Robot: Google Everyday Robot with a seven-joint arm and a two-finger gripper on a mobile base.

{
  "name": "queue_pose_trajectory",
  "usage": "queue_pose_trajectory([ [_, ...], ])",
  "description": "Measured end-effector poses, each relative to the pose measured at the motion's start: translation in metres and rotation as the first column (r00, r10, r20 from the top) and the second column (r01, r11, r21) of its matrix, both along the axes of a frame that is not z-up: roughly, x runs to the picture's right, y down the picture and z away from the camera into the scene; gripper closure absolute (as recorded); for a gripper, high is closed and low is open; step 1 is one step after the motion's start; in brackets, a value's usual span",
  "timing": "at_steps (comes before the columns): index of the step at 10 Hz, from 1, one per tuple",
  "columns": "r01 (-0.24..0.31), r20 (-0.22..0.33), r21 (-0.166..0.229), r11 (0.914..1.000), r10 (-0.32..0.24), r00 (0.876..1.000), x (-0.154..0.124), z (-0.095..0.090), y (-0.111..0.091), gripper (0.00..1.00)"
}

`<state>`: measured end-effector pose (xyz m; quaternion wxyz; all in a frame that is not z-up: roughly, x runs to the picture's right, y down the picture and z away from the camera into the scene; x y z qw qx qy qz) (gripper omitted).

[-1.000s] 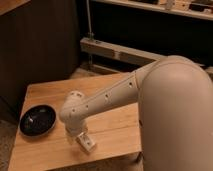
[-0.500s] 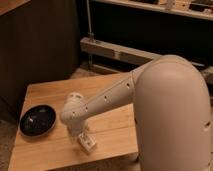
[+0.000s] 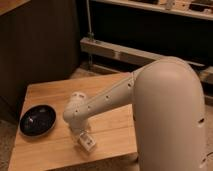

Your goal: Place the bottle in the ceramic bowl

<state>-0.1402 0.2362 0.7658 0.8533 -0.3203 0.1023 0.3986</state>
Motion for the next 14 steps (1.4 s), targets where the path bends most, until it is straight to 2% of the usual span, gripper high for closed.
queue_pose_trajectory([
  [3, 0.020, -0.041, -0.005, 0.9998, -0.020, 0.999, -0.009, 0.007, 0.008, 0.35],
  [4, 0.022, -0.058, -0.006, 0.9997, -0.022, 0.998, -0.009, 0.010, 0.010, 0.38],
  [9, 0.027, -0.097, -0.045, 0.9986, -0.031, 0.995, -0.013, 0.018, 0.016, 0.84],
  [10, 0.014, -0.093, -0.047, 0.9988, -0.019, 0.996, -0.013, 0.017, 0.009, 0.96],
  [11, 0.001, -0.089, -0.040, 0.9992, -0.005, 0.996, -0.011, 0.013, -0.003, 1.00],
  [13, -0.016, -0.079, -0.014, 0.9998, 0.015, 0.997, -0.007, -0.002, -0.036, 1.00],
  [14, -0.020, -0.068, 0.004, 0.9998, 0.020, 0.997, -0.007, -0.014, -0.061, 1.00],
])
